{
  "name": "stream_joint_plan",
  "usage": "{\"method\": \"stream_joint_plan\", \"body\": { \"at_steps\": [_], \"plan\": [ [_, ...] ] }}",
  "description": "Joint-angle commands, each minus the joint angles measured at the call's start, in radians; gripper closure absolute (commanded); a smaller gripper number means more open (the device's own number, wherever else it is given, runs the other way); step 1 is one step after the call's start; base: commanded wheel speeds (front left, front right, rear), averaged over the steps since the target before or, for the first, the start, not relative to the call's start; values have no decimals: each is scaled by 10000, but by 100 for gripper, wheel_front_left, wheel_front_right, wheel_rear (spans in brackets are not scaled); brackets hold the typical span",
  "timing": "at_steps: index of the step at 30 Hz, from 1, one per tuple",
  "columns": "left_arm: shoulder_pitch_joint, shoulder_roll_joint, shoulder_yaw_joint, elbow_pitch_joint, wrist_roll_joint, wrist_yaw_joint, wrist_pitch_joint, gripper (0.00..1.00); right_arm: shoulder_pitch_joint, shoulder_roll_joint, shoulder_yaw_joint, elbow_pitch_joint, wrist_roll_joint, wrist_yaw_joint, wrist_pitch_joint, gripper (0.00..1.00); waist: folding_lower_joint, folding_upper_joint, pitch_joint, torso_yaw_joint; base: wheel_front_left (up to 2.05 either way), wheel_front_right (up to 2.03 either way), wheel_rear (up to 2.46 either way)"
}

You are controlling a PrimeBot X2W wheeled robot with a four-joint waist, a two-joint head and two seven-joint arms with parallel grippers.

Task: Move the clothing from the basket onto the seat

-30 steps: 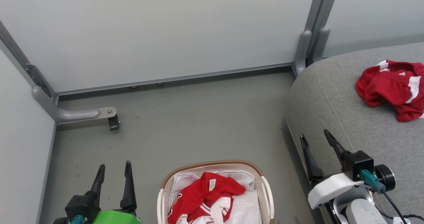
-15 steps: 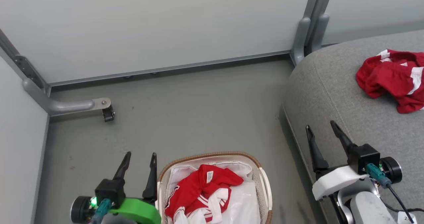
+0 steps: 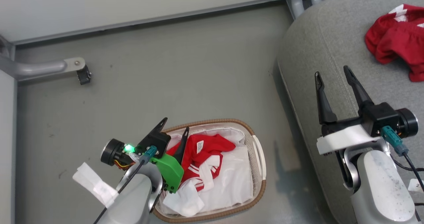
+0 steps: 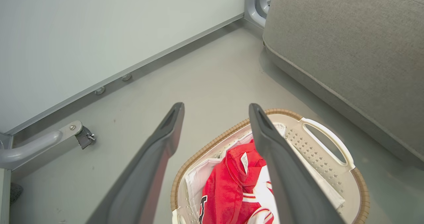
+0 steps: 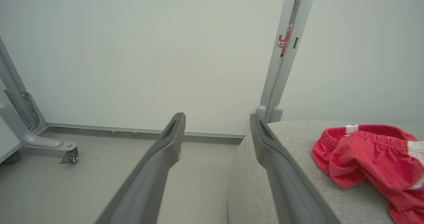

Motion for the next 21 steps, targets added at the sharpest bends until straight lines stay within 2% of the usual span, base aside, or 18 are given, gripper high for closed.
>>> {"method": "stream_joint_plan", "body": {
  "at_steps": [1,11,21],
  "plan": [
    [-500,39,-133,391,-56,-15,38,0,-265,-33,-15,-148,-60,-14,-6,0,0,0,1430,-652,0,0,0],
    [-2518,51,-1044,3001,-287,-32,124,0,-1079,-27,-76,-1014,-60,-14,-6,0,0,0,3500,-1465,0,0,0],
    [-3717,173,-1433,4325,-820,-38,240,0,-1571,-25,217,-1362,324,-14,-6,0,0,0,4671,-1934,0,0,0]
  ]
}}
